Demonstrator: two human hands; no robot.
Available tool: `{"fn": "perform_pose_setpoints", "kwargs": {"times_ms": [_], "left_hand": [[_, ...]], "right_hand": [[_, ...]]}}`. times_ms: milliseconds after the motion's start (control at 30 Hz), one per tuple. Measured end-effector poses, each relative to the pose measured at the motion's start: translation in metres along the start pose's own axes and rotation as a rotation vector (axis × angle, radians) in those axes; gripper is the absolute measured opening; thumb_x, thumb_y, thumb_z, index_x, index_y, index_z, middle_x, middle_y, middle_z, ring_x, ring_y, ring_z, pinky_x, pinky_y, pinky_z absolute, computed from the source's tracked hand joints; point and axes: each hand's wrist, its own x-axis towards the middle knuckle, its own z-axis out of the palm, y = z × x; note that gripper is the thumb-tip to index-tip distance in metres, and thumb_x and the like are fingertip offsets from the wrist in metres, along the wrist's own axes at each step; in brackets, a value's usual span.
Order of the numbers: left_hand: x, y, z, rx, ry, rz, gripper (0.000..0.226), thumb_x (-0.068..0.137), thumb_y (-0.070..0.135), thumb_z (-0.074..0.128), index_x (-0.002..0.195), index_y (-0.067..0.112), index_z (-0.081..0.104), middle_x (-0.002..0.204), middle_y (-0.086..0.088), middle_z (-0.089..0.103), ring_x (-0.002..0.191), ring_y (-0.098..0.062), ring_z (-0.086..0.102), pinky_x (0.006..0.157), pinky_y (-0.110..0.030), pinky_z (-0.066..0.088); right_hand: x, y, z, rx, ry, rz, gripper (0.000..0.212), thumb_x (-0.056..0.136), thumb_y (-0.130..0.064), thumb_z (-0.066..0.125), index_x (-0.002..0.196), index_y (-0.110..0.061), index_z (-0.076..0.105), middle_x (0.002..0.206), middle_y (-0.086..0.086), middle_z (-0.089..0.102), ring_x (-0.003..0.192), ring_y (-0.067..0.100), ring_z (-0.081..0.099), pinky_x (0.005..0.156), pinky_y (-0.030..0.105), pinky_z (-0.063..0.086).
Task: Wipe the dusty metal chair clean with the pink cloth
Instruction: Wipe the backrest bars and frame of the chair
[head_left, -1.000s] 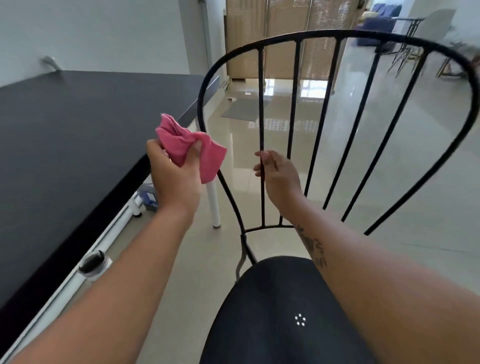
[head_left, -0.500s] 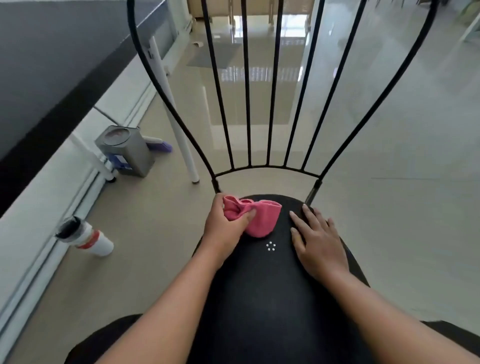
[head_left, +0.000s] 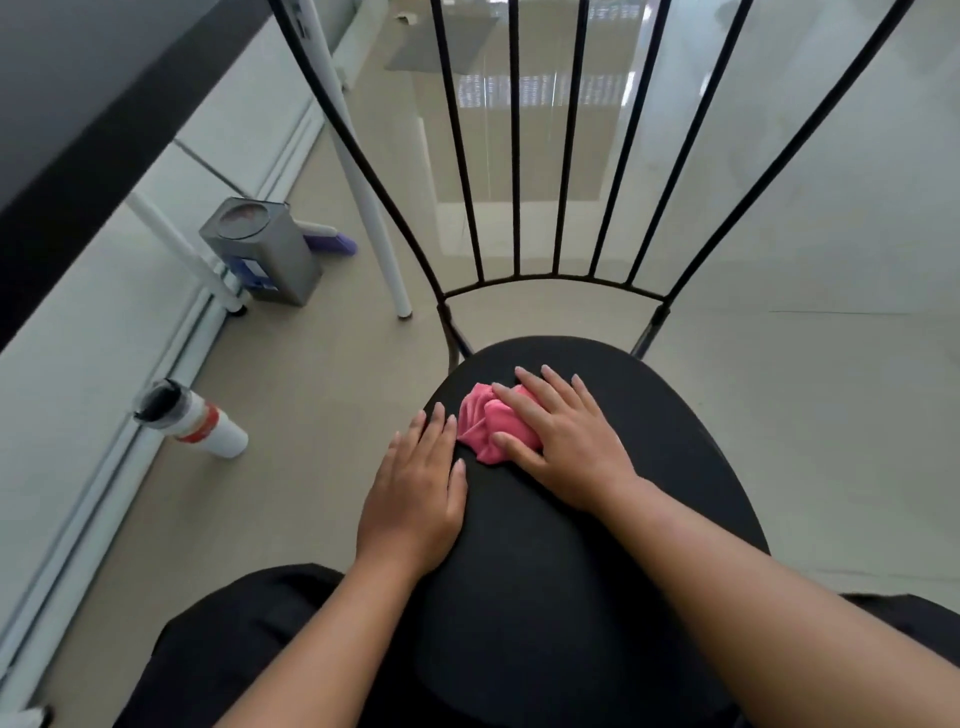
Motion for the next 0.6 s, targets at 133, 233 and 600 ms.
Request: {"fn": "perform_pose_setpoints", "kwargs": {"times_ms": [133, 233, 600], "left_hand": [[0.0, 0.001, 0.0, 0.017, 0.024, 0.006, 0.067, 0.092, 0.043, 0.013, 0.151, 0.015, 0.031, 0.16, 0.0, 0.022, 0.148, -0.016, 0.014, 0.12, -0.034, 0.009], [0.0, 0.0, 0.002, 0.034, 0.023, 0.01, 0.066, 0.093, 0.041, 0.015, 0.151, 0.014, 0.031, 0.16, -0.001, 0.023, 0.148, -0.017, 0.016, 0.12, -0.035, 0.011], [0.001, 0.001, 0.007, 0.076, 0.017, 0.018, 0.065, 0.093, 0.037, 0.019, 0.149, 0.007, 0.033, 0.158, -0.009, 0.026, 0.147, -0.024, 0.019, 0.12, -0.04, 0.013]], "right_hand": [[-0.019, 0.01, -0.003, -0.02, -0.028, -0.003, 0.061, 0.094, -0.068, 0.017, 0.152, -0.048, 0.016, 0.163, -0.01, 0.016, 0.151, 0.014, 0.001, 0.123, 0.039, -0.003], [-0.04, 0.042, -0.013, -0.057, -0.028, 0.119, 0.061, 0.093, -0.069, 0.013, 0.151, -0.051, 0.007, 0.163, -0.012, 0.007, 0.151, 0.013, -0.005, 0.122, 0.041, -0.004], [-0.12, 0.026, 0.0, 0.006, 0.256, 0.769, 0.062, 0.101, -0.045, 0.023, 0.154, -0.012, 0.022, 0.16, 0.02, 0.019, 0.148, 0.033, 0.018, 0.121, 0.043, 0.012]]}}
